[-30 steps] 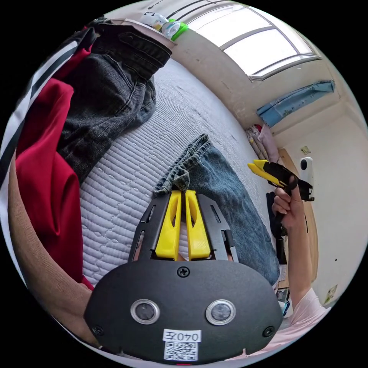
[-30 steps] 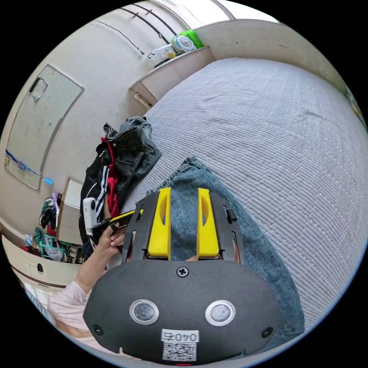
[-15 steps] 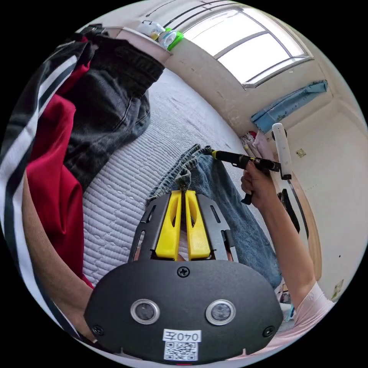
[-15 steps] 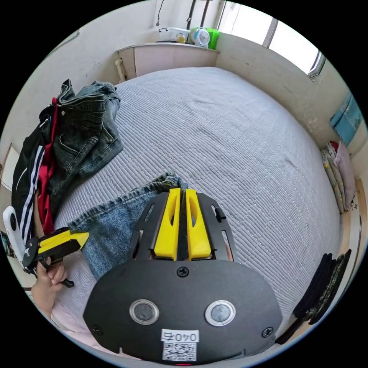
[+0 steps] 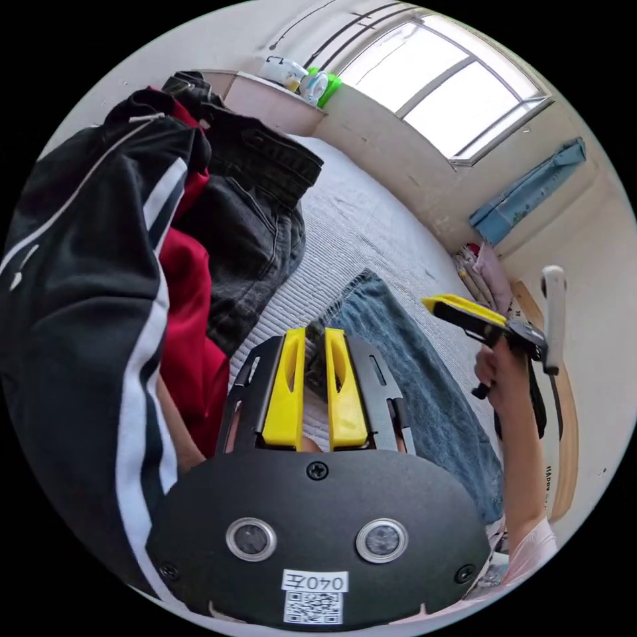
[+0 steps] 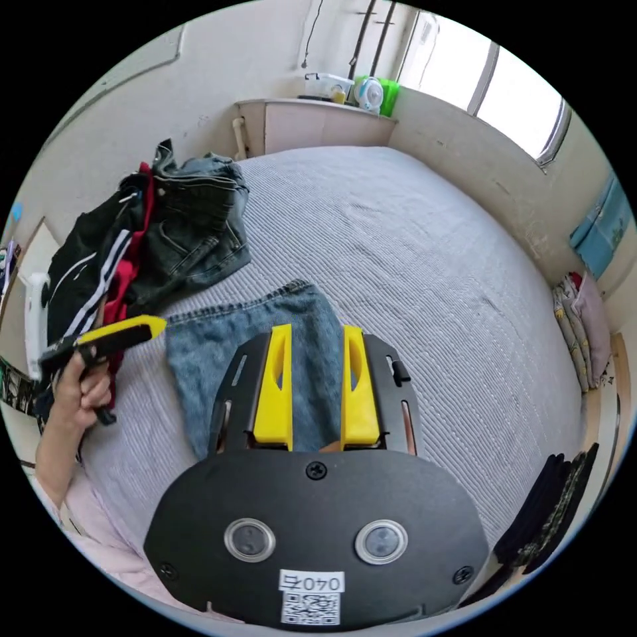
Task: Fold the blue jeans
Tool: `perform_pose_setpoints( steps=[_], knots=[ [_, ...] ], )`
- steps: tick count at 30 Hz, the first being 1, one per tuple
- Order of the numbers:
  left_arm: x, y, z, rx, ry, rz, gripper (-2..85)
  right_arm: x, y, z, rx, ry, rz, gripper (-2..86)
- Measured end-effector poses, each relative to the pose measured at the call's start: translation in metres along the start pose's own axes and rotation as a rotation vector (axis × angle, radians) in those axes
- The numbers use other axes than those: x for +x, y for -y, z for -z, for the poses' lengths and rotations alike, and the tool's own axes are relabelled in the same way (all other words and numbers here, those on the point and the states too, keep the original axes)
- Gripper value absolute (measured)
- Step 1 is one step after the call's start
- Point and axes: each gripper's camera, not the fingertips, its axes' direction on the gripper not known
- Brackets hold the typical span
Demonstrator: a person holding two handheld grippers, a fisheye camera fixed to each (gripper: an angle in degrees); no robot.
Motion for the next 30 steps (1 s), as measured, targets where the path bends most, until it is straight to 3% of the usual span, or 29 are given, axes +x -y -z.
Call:
perform_pose_setpoints(
  steps=[4, 11, 18, 23, 30],
  knots=[
    [0.004, -0.012, 0.016, -0.028, 0.036, -0.011, 0.6, 0.036, -0.150, 0.096, 0.078, 0.001, -0.024, 9.3],
    [-0.022, -0.039, -0.029, -0.187, -0.190, 0.237, 4.3, 0.112, -0.411, 0.184, 0.038, 0.062, -0.371, 7.8],
    [-0.038, -0.052, -0.037, -0.117, -0.181, 0.358, 1.1, 0.092, -0.543, 0.190, -0.055, -0.044, -0.412, 10.7],
    [-0.054, -0.049, -0.039, -0.167, -0.239, 0.391, -0.6, 0.123, -0.675, 0.232, -0.032, -0.136, -0.690, 9.9],
    [-0.053, -0.055, -0.017, -0.101, -0.265, 0.312, -0.9, 0.158, -0.848, 0.266, 0.038, -0.110, -1.066, 7.6]
  ],
)
